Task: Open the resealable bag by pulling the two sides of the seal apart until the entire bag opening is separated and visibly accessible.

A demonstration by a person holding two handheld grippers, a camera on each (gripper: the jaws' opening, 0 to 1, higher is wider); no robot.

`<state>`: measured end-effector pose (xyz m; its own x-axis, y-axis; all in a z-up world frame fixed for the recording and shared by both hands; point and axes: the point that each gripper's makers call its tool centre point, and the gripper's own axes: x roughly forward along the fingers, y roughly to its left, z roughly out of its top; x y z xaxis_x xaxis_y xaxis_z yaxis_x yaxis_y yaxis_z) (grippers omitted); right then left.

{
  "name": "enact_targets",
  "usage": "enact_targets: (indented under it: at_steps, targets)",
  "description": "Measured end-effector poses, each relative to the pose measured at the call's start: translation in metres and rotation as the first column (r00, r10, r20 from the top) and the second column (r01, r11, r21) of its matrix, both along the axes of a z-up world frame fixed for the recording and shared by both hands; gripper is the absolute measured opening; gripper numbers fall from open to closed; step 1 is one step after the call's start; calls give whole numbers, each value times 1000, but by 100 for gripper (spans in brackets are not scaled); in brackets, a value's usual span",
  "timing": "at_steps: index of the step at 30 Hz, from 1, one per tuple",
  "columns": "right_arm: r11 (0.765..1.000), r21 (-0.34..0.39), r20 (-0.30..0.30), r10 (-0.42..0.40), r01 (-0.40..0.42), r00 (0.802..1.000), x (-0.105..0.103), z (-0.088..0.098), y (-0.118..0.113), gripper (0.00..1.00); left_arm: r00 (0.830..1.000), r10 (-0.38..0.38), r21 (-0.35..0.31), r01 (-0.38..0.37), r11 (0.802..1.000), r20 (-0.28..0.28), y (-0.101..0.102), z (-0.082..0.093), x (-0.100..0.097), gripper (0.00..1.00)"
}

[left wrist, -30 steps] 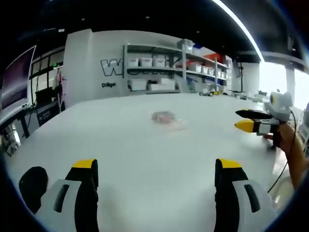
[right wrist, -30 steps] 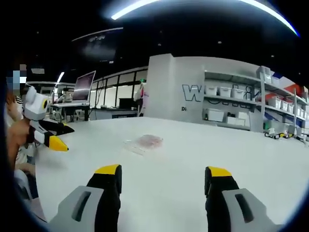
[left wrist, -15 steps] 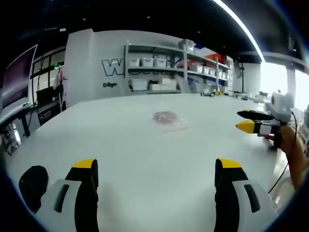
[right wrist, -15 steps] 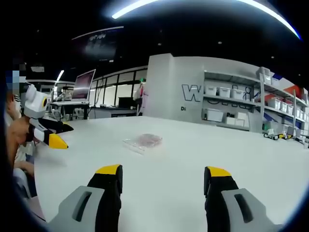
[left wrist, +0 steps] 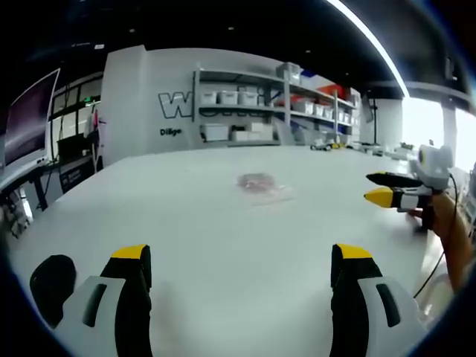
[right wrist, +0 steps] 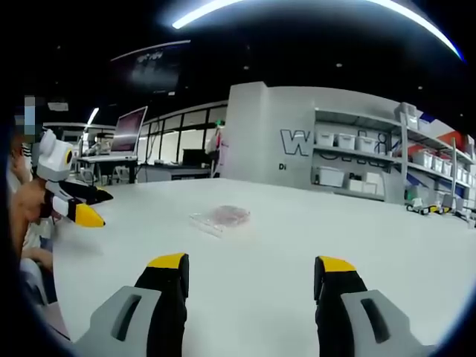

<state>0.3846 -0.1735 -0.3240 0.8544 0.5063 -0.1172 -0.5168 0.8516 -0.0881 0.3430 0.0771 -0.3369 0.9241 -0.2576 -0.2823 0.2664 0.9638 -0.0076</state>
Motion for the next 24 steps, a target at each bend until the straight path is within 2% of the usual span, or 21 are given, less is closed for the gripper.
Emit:
enact_targets:
  at_steps: [24]
  targets:
    - [1000,12,6,-5,5,1000,4,1,-3,69,1000,0,-1,0,1000,5,0,-1,0,100]
